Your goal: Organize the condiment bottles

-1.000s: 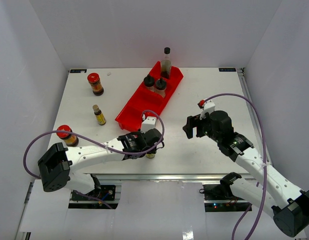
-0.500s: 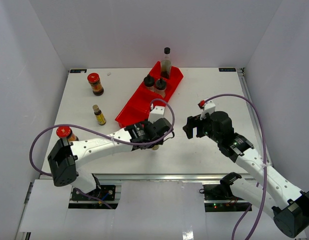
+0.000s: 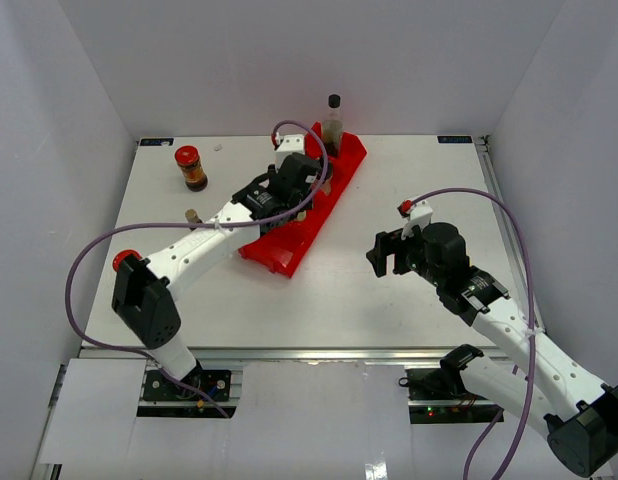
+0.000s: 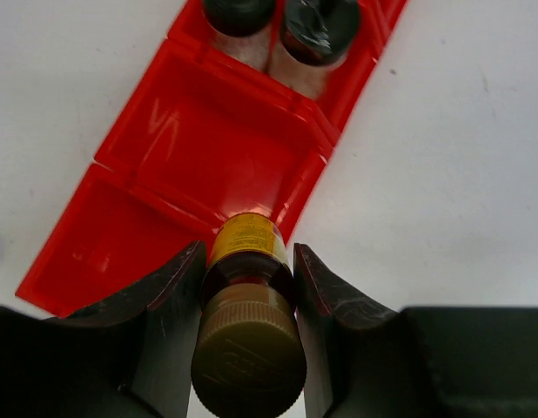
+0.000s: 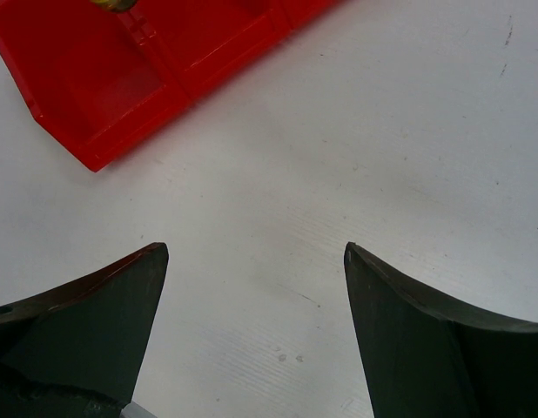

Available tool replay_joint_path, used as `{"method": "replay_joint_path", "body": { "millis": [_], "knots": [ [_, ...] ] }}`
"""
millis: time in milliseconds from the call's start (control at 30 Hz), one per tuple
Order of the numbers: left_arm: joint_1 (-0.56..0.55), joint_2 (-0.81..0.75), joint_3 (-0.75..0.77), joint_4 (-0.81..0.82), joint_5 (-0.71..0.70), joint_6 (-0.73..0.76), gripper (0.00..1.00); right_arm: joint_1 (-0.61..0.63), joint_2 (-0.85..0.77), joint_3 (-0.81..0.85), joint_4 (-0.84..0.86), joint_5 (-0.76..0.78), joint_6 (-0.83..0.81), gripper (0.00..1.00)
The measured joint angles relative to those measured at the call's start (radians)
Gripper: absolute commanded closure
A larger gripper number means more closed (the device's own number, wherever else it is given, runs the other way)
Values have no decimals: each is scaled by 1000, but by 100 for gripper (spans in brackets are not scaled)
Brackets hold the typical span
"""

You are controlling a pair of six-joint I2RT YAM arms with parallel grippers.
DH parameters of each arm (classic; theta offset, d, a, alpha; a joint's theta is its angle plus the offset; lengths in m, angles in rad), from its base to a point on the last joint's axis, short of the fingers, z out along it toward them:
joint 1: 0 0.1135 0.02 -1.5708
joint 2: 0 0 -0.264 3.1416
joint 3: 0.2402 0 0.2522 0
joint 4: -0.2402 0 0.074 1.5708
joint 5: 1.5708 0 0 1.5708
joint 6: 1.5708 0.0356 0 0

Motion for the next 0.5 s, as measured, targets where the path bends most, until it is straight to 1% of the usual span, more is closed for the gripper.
{"method": "replay_joint_path", "body": {
  "millis": [100, 200, 300, 500],
  "knots": [
    [91, 96, 48, 34, 35, 40, 100, 0, -5, 0, -1, -5, 0, 12],
    [158, 196, 108, 67, 59, 76, 100, 0, -13, 0, -1, -7, 0, 12],
    [191, 253, 136, 96, 87, 101, 100, 0, -24, 0, 0, -7, 0, 12],
    [237, 300, 152, 149, 144, 123, 100, 0, -26, -2, 3, -2, 0, 12]
  ]
}}
